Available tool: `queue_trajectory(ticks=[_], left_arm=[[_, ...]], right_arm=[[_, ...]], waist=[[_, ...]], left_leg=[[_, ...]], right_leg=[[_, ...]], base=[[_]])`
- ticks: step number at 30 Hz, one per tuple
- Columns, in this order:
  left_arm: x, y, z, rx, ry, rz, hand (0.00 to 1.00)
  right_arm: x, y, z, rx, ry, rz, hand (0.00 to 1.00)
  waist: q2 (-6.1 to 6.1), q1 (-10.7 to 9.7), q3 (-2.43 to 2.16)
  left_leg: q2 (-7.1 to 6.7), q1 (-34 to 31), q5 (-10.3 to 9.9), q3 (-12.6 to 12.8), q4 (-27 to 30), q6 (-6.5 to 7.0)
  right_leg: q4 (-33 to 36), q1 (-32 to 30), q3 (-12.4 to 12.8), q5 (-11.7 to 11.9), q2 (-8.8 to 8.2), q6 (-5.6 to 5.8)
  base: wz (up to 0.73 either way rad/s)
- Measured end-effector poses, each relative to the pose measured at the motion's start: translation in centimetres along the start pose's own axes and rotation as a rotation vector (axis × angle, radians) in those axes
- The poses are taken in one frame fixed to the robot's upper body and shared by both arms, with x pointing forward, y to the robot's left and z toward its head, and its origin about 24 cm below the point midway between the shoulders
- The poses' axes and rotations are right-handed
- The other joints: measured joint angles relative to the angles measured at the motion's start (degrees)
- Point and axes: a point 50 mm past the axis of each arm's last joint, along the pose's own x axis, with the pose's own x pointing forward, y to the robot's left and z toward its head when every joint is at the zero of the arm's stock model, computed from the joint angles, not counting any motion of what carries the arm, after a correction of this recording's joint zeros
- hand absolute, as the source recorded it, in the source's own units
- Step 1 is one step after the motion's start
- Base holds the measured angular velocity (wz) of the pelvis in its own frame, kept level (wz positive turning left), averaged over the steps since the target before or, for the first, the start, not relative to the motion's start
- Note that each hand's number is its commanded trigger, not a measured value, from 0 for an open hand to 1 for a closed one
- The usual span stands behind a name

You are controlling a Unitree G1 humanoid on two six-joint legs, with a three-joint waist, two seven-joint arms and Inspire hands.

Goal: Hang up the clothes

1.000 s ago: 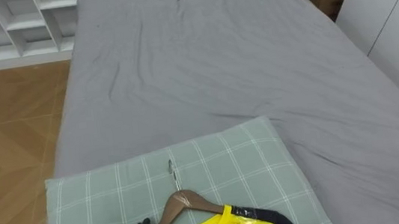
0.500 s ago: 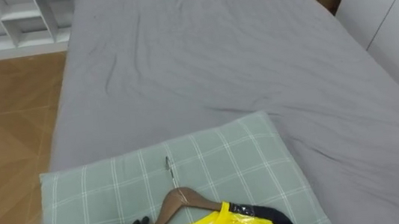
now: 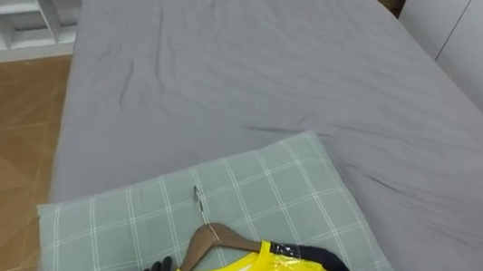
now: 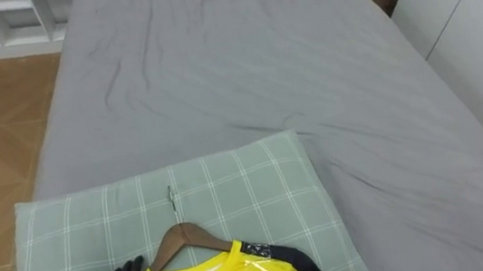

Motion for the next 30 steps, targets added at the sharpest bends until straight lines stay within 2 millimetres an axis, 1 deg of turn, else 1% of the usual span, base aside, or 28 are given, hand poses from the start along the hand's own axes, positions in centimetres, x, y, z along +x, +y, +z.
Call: queue_trajectory(ticks=[2,4,6,7,8,9,10,11,15,19,25,30], left_arm=[[0.1,0.0,0.1,0.0,-0.001,-0.005,0.0],[0.0,-0.1,0.0,-0.007,0.004,-0.017,0.0],[0.0,-0.1,0.0,-0.027,0.011,-0.022,0.0],[0.0,-0.1,-0.1,-0.035,0.014,-0.023,0.0],[0.0,-0.1,-0.1,-0.035,0.015,-0.024,0.02],[0.0,-0.2,-0.1,-0.034,0.017,-0.026,0.11],[0.0,-0.2,-0.1,-0.033,0.019,-0.027,0.62],[0.0,-0.2,-0.1,-0.034,0.019,-0.028,1.0],[0.2,0.2,0.0,-0.038,0.015,-0.016,1.0],[0.9,1.5,0.3,-0.043,0.01,0.023,1.0],[1.2,2.2,0.4,-0.07,0.015,0.059,1.0],[1.2,2.1,0.2,-0.066,0.019,0.055,1.0]], right_arm=[[0.0,0.0,0.1,-0.005,-0.002,0.0,0.0],[0.0,0.0,0.2,-0.011,-0.001,-0.001,0.0],[0.0,0.0,0.2,-0.024,0.0,0.0,0.0],[0.0,0.0,0.2,-0.032,0.001,0.001,0.0],[0.0,0.0,0.2,-0.032,0.001,0.001,0.0],[0.0,0.0,0.2,-0.035,0.002,0.001,0.0],[0.0,0.0,0.2,-0.037,0.002,0.001,0.0],[0.0,0.0,0.2,-0.038,0.002,0.001,0.0],[0.0,0.0,0.2,-0.033,-0.001,0.001,0.0],[0.0,0.0,0.3,-0.028,-0.003,0.003,0.0],[0.0,0.0,0.3,-0.03,-0.003,0.003,0.0],[0.0,0.0,0.3,-0.03,-0.004,0.003,0.0]], waist=[[0.17,0.0,-0.1],[0.63,-0.06,-0.36],[0.92,-0.14,-0.51],[0.98,-0.18,-0.5],[0.99,-0.19,-0.5],[1.0,-0.21,-0.49],[1.01,-0.23,-0.48],[1.02,-0.25,-0.48],[1.14,-0.35,-0.4],[1.29,-0.33,-0.34],[1.28,-0.33,-0.33],[1.27,-0.36,-0.28]], left_leg=[[0.04,-0.14,0.0,0.0,0.18,0.0],[0.1,-0.11,0.01,0.0,0.19,-0.01],[0.1,-0.05,0.01,0.0,0.19,-0.02],[0.1,0.02,0.02,0.01,0.18,-0.04],[0.1,0.06,0.04,0.03,0.17,-0.06],[0.1,0.12,0.09,0.04,0.15,-0.13],[0.1,0.14,0.12,0.04,0.13,-0.18],[0.1,0.13,0.14,0.05,0.14,-0.16],[0.1,0.12,0.24,0.04,0.14,-0.15],[0.05,0.16,0.43,0.05,-0.01,-0.16],[0.02,0.3,0.58,0.04,-0.38,-0.13],[0.03,0.38,0.58,0.04,-0.67,-0.13]], right_leg=[[0.0,-0.07,-0.01,0.04,0.01,-0.05],[-0.01,-0.06,-0.19,0.17,0.02,-0.16],[-0.01,0.01,-0.19,0.18,0.02,-0.16],[-0.01,0.08,-0.18,0.18,0.02,-0.16],[-0.02,0.11,-0.18,0.18,0.01,-0.16],[-0.02,0.16,-0.18,0.18,0.01,-0.17],[-0.02,0.17,-0.18,0.19,0.01,-0.18],[-0.02,0.17,-0.18,0.19,0.02,-0.18],[-0.01,0.18,-0.22,0.2,0.0,-0.19],[0.0,0.19,-0.23,0.21,-0.03,-0.21],[-0.01,0.19,-0.21,0.21,-0.02,-0.21],[-0.1,0.18,-0.24,0.21,-0.02,-0.21]], base=[[0.0],[0.0],[0.0],[0.0],[0.0],[0.0],[0.0],[0.0],[0.0],[0.0],[0.0],[0.0]])
